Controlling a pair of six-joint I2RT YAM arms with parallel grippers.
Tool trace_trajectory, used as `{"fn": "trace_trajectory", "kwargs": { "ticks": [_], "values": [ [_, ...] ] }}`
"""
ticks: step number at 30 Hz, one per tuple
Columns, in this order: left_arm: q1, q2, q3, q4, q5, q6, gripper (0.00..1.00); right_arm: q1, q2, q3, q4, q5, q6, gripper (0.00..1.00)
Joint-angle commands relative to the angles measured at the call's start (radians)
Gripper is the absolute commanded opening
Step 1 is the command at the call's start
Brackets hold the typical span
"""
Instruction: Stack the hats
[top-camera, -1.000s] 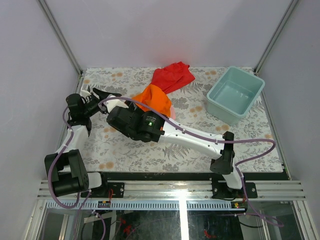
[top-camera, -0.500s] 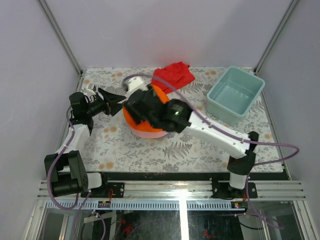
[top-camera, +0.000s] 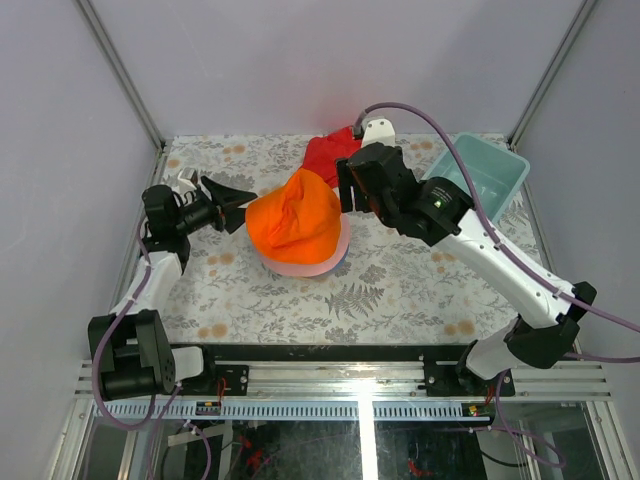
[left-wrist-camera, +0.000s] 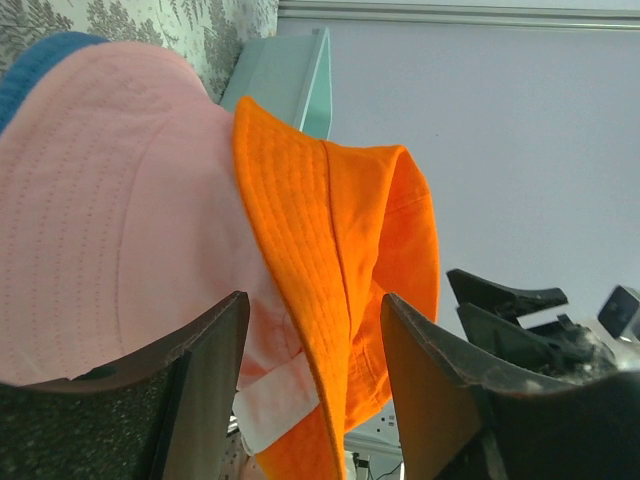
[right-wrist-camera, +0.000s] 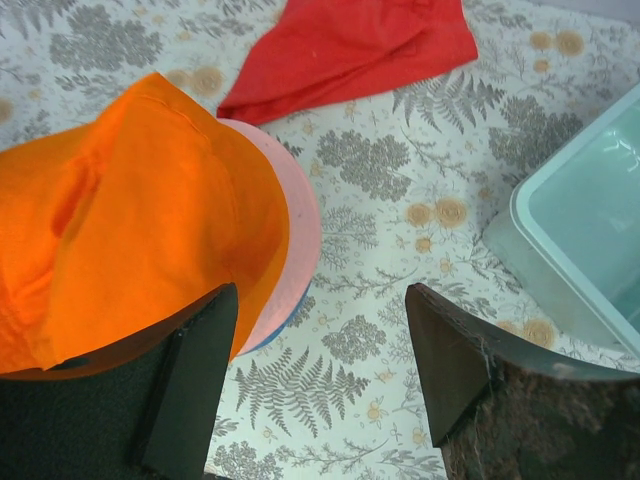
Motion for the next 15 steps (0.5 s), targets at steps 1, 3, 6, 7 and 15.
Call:
{"fn": "trace_trajectory", "kwargs": {
  "ticks": [1, 3, 6, 7, 15],
  "values": [
    [-0.011, -0.049, -0.02, 0.05, 0.018, -0.051, 0.55, -0.023, -0.006, -0.032, 0.03, -0.03, 0.04, 0.75],
    [-0.014, -0.058, -0.019, 0.05, 0.017, -0.06, 0.55, -0.029, -0.003, -0.04, 0.031, -0.042, 0.038, 0.75],
    [-0.017, -0.071, -0.021, 0.047, 0.011, -0.068, 0.55, -0.037, 0.002, -0.053, 0.031, -0.053, 0.039, 0.75],
    [-0.018, -0.074, -0.024, 0.047, 0.008, -0.07, 0.55, -0.04, 0.001, -0.061, 0.033, -0.058, 0.04, 0.75],
    [-0.051, -0.077, -0.057, 0.076, -0.035, -0.099, 0.34, -0.074, -0.028, -0.114, 0.052, -0.082, 0.056, 0.75]
  ]
}}
